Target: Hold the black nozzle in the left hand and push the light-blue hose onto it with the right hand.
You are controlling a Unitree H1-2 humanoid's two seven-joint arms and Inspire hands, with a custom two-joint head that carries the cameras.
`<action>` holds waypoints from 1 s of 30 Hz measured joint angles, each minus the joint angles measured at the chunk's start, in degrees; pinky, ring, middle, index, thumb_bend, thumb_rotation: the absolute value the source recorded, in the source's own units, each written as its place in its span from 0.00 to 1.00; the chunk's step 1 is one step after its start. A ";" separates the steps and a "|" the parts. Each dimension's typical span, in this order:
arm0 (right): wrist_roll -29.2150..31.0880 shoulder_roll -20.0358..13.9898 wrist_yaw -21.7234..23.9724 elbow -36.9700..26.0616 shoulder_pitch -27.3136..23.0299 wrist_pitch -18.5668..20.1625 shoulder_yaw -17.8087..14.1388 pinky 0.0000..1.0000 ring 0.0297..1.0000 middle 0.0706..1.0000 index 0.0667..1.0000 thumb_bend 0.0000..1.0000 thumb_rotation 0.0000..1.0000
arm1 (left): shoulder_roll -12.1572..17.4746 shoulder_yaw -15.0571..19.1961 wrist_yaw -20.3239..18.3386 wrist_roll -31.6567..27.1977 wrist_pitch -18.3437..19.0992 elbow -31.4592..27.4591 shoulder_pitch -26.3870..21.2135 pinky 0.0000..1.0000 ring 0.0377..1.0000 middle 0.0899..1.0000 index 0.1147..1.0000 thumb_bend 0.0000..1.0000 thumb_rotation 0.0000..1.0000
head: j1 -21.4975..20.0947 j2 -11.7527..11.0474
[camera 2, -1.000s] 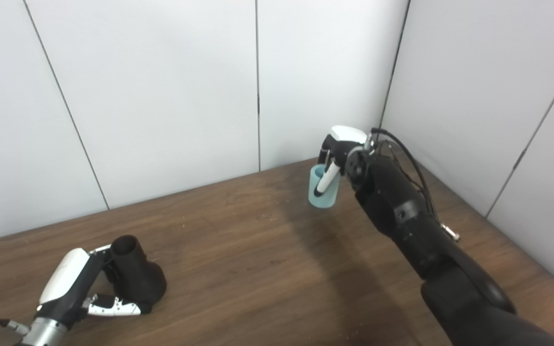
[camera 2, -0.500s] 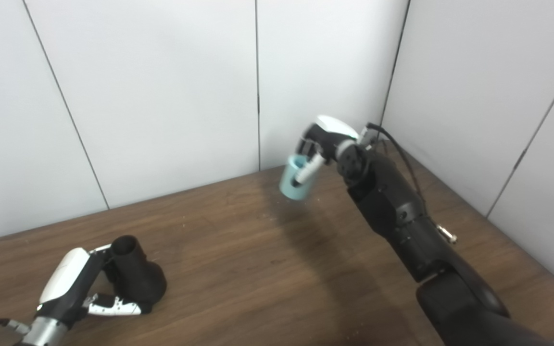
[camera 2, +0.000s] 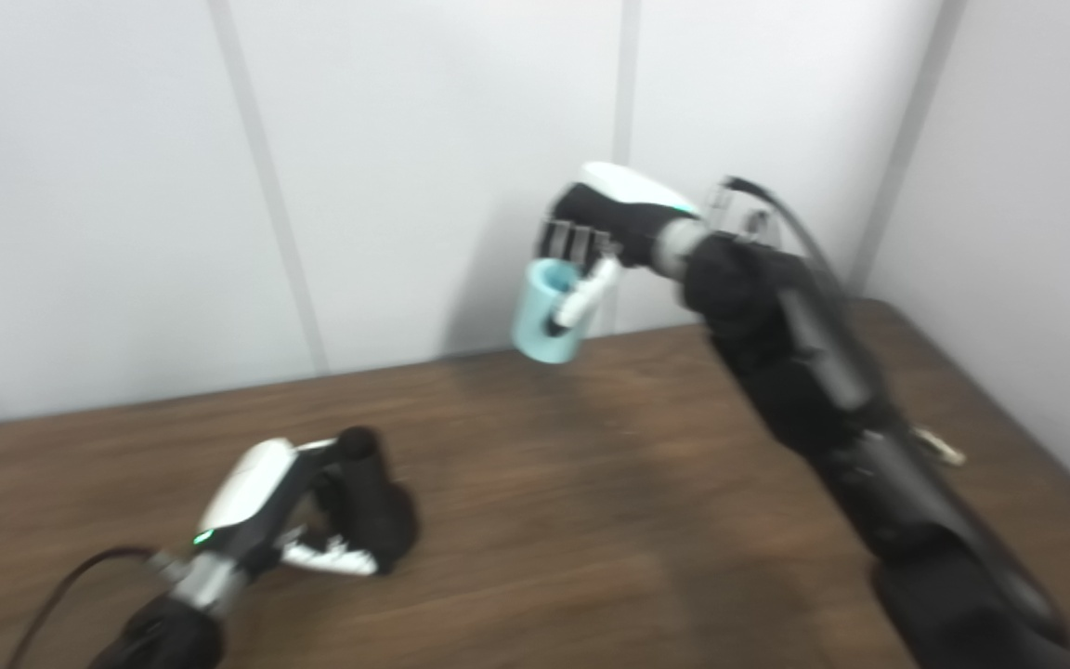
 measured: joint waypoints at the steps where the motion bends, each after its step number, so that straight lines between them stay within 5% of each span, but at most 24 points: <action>1: 0.22 0.12 0.88 -1.28 -0.25 0.01 0.17 0.20 0.23 0.40 0.46 0.53 0.00 | -0.12 -0.05 0.00 0.06 0.40 -0.06 -0.04 0.38 0.46 0.40 0.45 0.52 0.00 | 0.00 0.00; 3: 0.89 0.55 2.83 -3.08 -1.45 0.02 0.79 0.30 0.32 0.39 0.47 0.53 0.00 | -0.50 -0.21 0.00 0.44 1.52 -0.26 -0.18 0.39 0.46 0.39 0.45 0.52 0.00 | 3.16 0.70; 7: 1.22 2.00 6.83 -6.51 -5.53 0.01 4.23 0.19 0.22 0.43 0.44 0.53 0.00 | -1.43 -0.70 -0.06 1.17 3.44 -0.63 -0.42 0.41 0.43 0.38 0.46 0.52 0.00 | 4.83 1.32; 16: 1.75 4.07 10.31 -5.32 -10.52 -0.93 7.61 0.25 0.28 0.37 0.47 0.53 0.00 | -2.42 -1.76 -0.90 1.57 6.73 -1.74 -0.85 0.29 0.39 0.36 0.46 0.52 0.00 | 7.56 2.28; 22: 1.67 3.82 10.75 -3.27 -10.79 -2.58 8.98 0.28 0.30 0.37 0.47 0.53 0.00 | -3.44 -2.35 -1.04 1.59 8.19 -1.74 -1.35 0.51 0.45 0.38 0.46 0.52 0.00 | 8.18 2.37; 27: 2.20 4.88 10.72 -3.03 -10.83 -2.61 8.91 0.27 0.30 0.37 0.47 0.53 0.00 | -3.79 -2.53 -1.09 1.55 8.18 -1.55 -1.54 0.27 0.32 0.41 0.43 0.53 0.00 | 9.05 2.81; 30: 2.32 6.45 10.27 -2.58 -10.79 -2.60 8.81 0.24 0.26 0.36 0.47 0.52 0.00 | -4.01 -2.85 -1.16 1.56 8.27 -1.39 -1.86 0.25 0.34 0.37 0.45 0.52 0.00 | 9.23 3.08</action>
